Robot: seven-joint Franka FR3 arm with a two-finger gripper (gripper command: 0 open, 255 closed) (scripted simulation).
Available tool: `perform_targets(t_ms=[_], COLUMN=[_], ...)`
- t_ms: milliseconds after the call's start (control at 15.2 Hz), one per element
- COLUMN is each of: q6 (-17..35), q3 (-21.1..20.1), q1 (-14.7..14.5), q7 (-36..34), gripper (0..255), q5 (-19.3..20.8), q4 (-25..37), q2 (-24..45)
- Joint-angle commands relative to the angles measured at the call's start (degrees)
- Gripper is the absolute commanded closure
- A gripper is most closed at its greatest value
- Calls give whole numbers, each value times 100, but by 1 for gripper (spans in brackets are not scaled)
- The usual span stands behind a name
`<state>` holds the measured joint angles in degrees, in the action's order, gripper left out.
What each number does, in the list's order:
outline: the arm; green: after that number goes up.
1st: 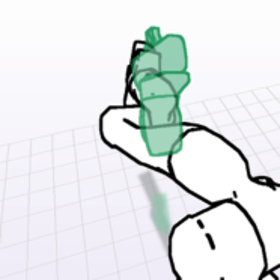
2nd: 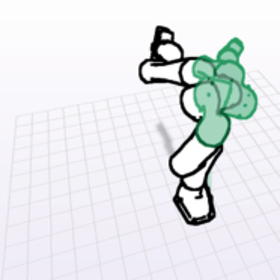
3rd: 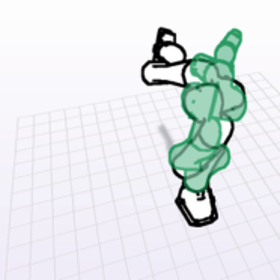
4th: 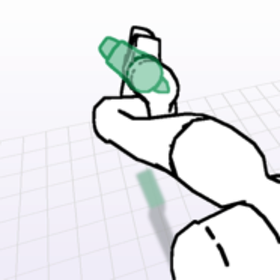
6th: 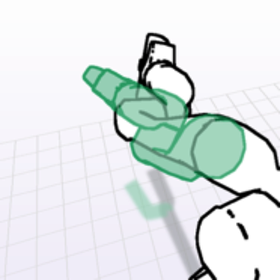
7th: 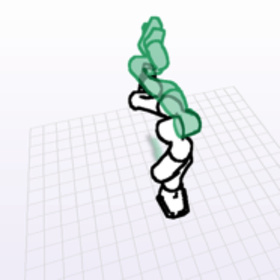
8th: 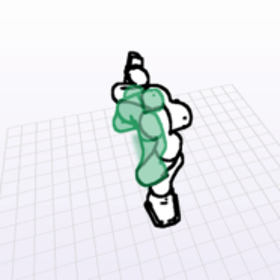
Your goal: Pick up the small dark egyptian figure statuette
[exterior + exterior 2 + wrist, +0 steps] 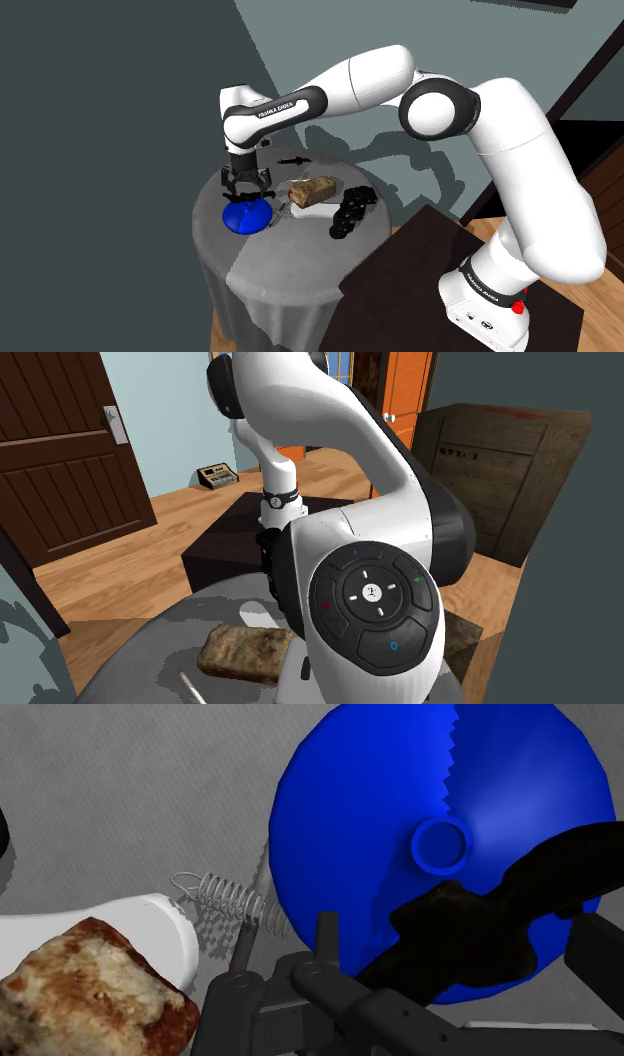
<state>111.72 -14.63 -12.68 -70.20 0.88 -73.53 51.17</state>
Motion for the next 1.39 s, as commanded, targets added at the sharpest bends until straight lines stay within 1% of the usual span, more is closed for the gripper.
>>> perform_targets(t_ms=[0, 66, 660, 1320], q6=[45, 44, 45, -429], q3=[1, 2, 1, -53], q1=[-3, -4, -3, 34], q7=[-1, -1, -1, -51], gripper=[0, 255, 255, 255], q5=[2, 2, 2, -52], q4=[-27, -20, -26, 28], q2=[16, 22, 16, -410])
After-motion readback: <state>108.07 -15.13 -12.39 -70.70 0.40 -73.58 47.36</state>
